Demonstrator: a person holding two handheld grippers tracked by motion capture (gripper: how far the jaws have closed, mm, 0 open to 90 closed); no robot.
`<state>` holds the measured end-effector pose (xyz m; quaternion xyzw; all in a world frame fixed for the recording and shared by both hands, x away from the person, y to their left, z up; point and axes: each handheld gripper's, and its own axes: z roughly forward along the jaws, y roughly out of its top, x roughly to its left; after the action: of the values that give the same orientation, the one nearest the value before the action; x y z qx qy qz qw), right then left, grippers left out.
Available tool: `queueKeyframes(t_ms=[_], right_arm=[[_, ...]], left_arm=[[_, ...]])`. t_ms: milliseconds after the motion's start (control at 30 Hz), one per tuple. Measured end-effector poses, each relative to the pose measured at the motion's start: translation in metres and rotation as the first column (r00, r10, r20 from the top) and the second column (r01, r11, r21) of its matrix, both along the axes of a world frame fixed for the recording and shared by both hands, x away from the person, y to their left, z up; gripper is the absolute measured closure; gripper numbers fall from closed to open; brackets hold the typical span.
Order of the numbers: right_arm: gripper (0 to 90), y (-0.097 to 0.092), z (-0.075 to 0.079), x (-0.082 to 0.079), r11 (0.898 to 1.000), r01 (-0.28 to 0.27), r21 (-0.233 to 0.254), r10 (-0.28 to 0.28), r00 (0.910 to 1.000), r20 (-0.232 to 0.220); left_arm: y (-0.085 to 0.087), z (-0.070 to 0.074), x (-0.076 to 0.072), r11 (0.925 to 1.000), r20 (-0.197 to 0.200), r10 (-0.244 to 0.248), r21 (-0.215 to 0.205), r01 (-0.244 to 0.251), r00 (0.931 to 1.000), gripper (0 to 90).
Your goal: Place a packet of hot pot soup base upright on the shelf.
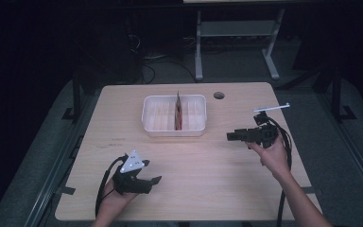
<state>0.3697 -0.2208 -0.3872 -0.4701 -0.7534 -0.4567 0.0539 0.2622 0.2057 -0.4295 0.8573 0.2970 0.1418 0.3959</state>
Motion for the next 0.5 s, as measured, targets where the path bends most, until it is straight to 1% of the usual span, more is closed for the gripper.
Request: queueKeyframes(t_ms=[200,267,333,500], right_arm=[[40.2,-0.007,-0.005,-0.007,1.0,0.004,0.003,-0.004,1.0,-0.004],[40.0,-0.008,-0.006,-0.009,1.0,0.004,-0.006,-0.004,1.0,-0.003],[40.1,-0.011,-0.007,-0.011,1.0,0.007,0.004,-0.007,0.9999,-0.011],[39.9,-0.016,-0.011,-0.016,1.0,0.006,0.006,-0.006,0.9999,-0.014]], left_arm=[[0.0,0.0,0.0,1.0,-0.001,0.0,0.002,0.0,1.0,26.6],[0.0,0.0,0.0,1.0,-0.002,0.0,0.003,0.0,1.0,26.4],[0.0,0.0,0.0,1.0,-0.002,0.0,0.002,0.0,1.0,26.4],[0.0,0.0,0.0,1.0,-0.001,0.001,0.0,-0.001,1.0,26.4]])
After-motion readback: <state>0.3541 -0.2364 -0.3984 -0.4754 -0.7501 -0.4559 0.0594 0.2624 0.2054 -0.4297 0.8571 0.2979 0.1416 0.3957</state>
